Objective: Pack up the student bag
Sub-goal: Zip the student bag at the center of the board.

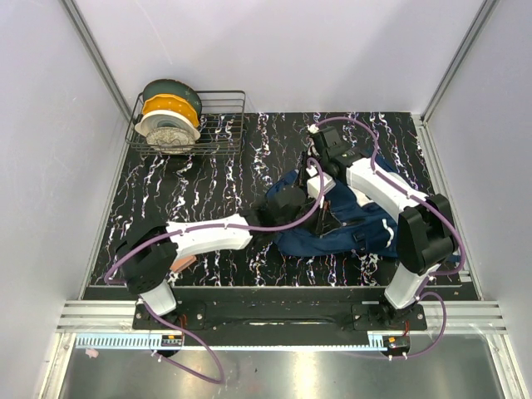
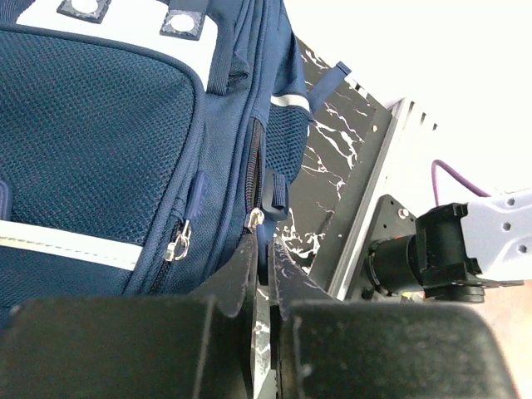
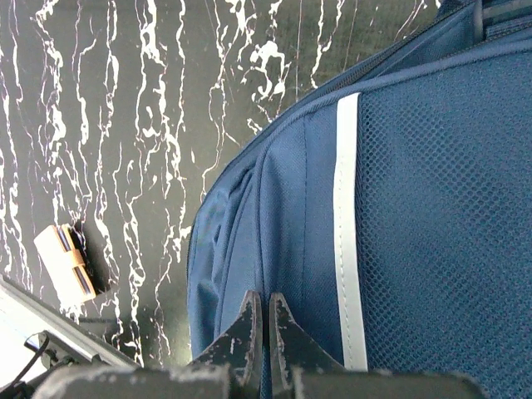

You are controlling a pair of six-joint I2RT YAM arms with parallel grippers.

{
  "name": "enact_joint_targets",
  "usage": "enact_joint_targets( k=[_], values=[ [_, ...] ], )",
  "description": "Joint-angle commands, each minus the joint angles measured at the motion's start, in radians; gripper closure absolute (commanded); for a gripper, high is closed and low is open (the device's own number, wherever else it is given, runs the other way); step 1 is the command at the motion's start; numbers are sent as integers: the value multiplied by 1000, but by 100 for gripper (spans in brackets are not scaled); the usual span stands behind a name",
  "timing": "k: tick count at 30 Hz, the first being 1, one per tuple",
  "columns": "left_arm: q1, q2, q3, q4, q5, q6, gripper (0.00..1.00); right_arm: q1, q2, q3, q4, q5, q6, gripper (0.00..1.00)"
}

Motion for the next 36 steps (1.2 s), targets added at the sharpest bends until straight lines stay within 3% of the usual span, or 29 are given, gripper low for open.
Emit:
enact_joint_targets(
  k=[1, 12, 25, 33, 34, 35, 36],
  values=[
    [-127, -71, -37, 443, 52, -11, 100, 28, 19, 21, 223, -29, 37, 100],
    [-238, -28, -36, 618, -17, 284, 100, -1, 22, 29, 237, -115, 42, 100],
    [-261, 90, 161, 471, 177, 304, 100, -6, 39, 29, 203, -171, -3, 100],
    [-259, 109, 190, 438, 174, 282, 100, -9, 36, 19, 183, -178, -9, 100],
    [-261, 109, 195, 429, 176, 284, 93, -9, 36, 12, 183, -160, -7, 100],
    [-261, 106, 193, 418, 177, 282, 78, -10, 33, 12, 182, -146, -7, 95],
    [-261, 100, 184, 412, 170, 284, 54, -16, 33, 12, 173, -131, 6, 86]
  ],
)
